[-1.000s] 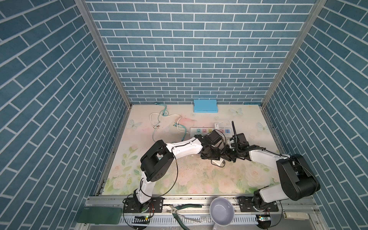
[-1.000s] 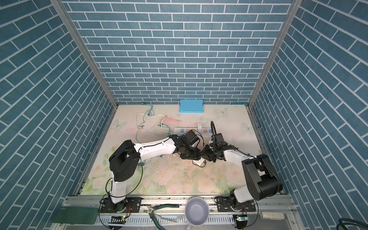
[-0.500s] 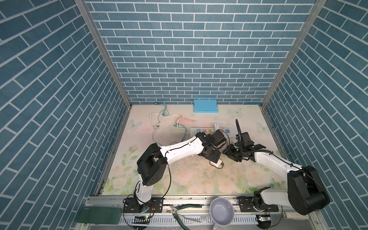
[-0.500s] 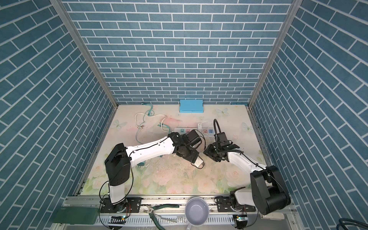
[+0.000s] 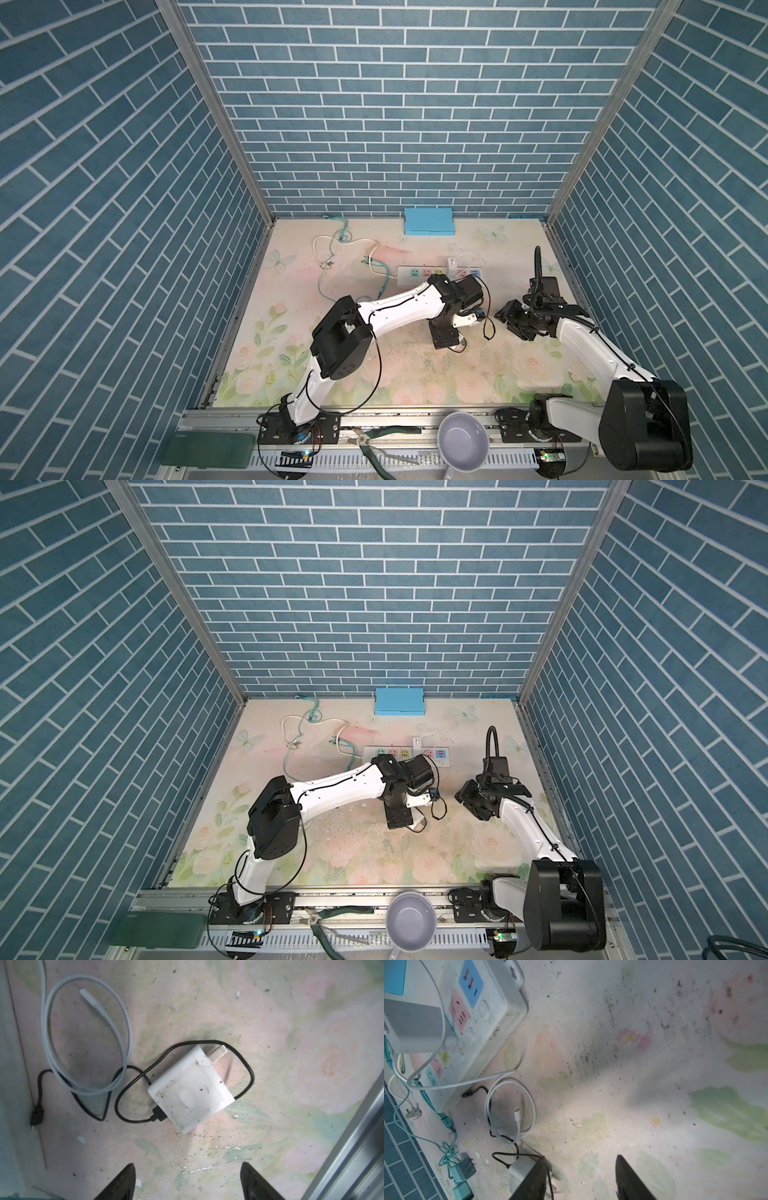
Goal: Insert plugs into power strip
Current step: Pick up the plug from the center of the table.
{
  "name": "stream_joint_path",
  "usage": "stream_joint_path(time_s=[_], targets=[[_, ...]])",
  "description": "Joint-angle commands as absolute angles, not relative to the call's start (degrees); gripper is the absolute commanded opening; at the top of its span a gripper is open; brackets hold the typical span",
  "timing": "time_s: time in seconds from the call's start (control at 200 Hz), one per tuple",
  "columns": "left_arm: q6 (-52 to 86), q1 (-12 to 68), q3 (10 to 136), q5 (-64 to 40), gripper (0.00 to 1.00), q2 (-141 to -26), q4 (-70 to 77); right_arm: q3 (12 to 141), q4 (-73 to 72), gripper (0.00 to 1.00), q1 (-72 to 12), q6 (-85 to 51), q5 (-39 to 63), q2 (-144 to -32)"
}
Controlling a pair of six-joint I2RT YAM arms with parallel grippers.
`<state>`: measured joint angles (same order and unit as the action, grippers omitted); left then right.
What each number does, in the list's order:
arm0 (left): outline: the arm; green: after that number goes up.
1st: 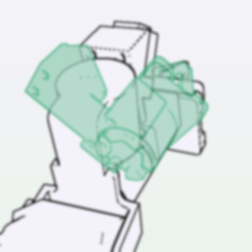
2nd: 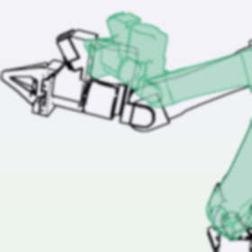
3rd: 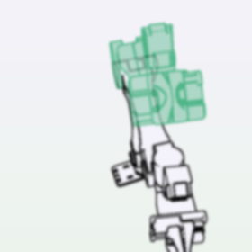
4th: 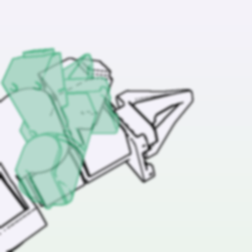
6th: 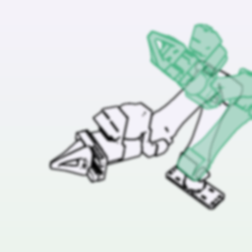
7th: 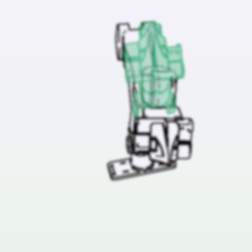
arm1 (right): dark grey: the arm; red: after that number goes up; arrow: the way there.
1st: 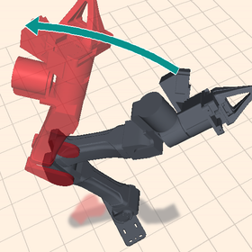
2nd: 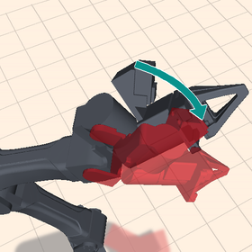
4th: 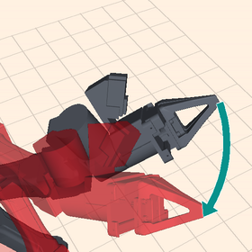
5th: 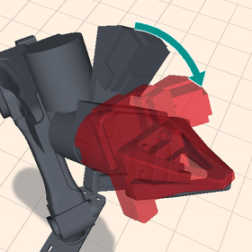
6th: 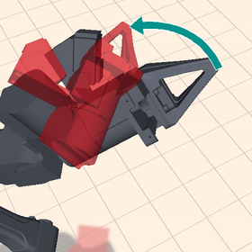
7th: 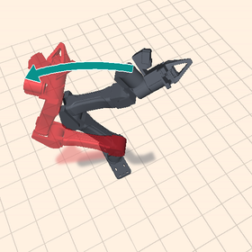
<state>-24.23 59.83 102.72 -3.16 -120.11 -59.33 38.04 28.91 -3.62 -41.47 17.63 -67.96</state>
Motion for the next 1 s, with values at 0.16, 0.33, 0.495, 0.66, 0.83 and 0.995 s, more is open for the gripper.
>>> stream_joint_path(time_s=[0.16, 0.33, 0.495, 0.66, 0.83, 0.995], targets=[[-49.6, 58.9, 101.2, -13.3, 0.81, -118.6, -53.4, 39.9, 30.2, 0.54, -2.7, -39.8, 20.8, -67.3], [-55.0, 59.0, 100.4, -17.1, 0.79, -120.7, -52.6, 39.8, 30.3, 0.54, -1.8, -39.5, 21.4, -66.9], [-57.6, 58.8, 101.0, -17.2, 0.77, -122.9, -53.4, 39.4, 30.6, 0.54, -1.1, -39.6, 22.9, -65.6], [-58.3, 57.9, 97.5, -16.2, 0.76, -122.6, -49.1, 39.6, 32.0, 0.54, -0.2, -38.9, 23.4, -63.2], [-59.2, 58.1, 99.5, -17.0, 0.77, -124.4, -48.1, 39.3, 32.0, 0.54, 0.0, -38.4, 24.1, -63.3], [-61.1, 57.9, 100.6, -14.0, 0.77, -126.8, -45.8, 37.7, 29.9, 0.54, 0.3, -38.8, 25.1, -63.4]])
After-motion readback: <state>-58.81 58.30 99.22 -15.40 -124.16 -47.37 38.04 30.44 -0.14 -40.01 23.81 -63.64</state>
